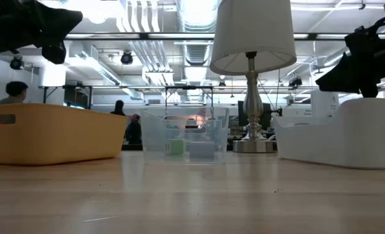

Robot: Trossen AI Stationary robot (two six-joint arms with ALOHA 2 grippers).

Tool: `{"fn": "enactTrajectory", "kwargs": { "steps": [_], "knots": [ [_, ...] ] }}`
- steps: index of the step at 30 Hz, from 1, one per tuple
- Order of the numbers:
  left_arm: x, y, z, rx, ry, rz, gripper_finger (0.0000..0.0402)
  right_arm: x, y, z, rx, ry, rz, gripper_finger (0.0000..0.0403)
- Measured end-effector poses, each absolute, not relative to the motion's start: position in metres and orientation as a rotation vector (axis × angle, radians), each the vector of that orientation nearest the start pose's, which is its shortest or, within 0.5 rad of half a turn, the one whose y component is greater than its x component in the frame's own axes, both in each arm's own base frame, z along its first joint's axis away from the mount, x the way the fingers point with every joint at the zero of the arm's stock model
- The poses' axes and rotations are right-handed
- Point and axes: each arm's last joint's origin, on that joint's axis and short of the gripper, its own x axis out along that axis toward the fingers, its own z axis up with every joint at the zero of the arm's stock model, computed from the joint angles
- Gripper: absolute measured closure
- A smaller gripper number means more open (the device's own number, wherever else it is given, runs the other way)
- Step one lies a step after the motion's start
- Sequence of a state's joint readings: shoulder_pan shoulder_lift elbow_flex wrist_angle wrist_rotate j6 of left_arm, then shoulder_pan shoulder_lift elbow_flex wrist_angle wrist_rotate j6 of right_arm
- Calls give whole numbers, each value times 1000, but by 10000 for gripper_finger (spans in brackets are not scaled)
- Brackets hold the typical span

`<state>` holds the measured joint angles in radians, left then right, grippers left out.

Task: Pick and place items into bin
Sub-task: Return to Home Position

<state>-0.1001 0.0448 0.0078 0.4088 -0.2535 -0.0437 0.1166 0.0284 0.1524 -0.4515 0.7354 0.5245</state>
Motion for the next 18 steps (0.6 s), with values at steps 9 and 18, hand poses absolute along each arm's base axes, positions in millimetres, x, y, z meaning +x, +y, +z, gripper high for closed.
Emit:
{"fn": "enactTrajectory", "kwargs": {
  "steps": [9, 18],
  "knots": [
    [97, -2, 198, -102, -328, 145, 400, 78, -11, 173, 358, 130, -689, 280],
    [100, -3, 194, -96, -290, 146, 400, 78, -11, 174, 361, 125, -687, 280]
  ]
}}
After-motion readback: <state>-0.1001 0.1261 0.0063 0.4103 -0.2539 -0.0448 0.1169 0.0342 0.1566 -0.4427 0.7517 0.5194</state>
